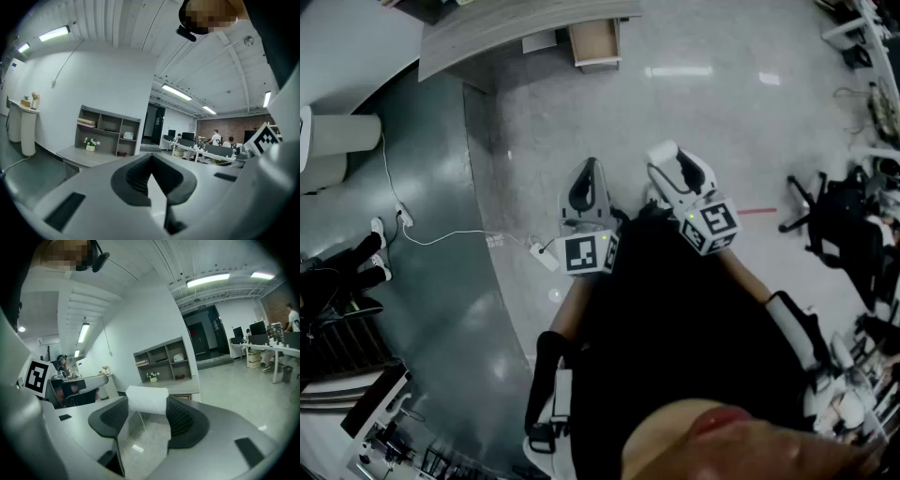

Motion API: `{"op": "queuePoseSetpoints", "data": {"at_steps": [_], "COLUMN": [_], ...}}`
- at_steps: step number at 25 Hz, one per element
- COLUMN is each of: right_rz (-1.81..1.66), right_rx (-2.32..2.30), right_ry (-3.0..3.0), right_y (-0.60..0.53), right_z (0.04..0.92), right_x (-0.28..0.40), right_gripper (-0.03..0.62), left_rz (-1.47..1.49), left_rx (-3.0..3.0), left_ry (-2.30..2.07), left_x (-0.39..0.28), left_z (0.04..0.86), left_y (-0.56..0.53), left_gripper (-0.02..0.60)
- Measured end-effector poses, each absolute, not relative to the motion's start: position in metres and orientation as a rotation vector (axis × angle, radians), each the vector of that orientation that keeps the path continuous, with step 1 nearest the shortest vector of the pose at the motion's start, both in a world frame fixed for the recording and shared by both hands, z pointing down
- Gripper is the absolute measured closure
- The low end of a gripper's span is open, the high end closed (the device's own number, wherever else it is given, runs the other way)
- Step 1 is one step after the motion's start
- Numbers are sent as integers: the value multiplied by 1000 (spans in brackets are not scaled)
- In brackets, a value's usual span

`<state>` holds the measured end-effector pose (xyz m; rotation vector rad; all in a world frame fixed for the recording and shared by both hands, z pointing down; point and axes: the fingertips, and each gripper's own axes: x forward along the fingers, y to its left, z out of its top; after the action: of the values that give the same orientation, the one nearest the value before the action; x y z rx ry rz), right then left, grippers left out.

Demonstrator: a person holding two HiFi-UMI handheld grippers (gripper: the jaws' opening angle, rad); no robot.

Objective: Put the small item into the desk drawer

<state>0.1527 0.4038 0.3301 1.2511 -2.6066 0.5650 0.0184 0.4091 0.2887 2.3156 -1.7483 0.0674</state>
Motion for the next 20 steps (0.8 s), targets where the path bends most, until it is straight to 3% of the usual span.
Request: {"op": "queuePoseSetpoints", "data": {"at_steps": [20], "right_rz": [551], "right_rx": [1280], "right_ry": [-2591], "right_y": [398], "right_z": [327], "right_x": [119], "right_gripper": [341], "left_rz": [-49], "left_rx": [2334], "left_ry": [-1697], "left_x": [-8], "left_z": [275], "left_y": [400], "left_gripper": [583]}}
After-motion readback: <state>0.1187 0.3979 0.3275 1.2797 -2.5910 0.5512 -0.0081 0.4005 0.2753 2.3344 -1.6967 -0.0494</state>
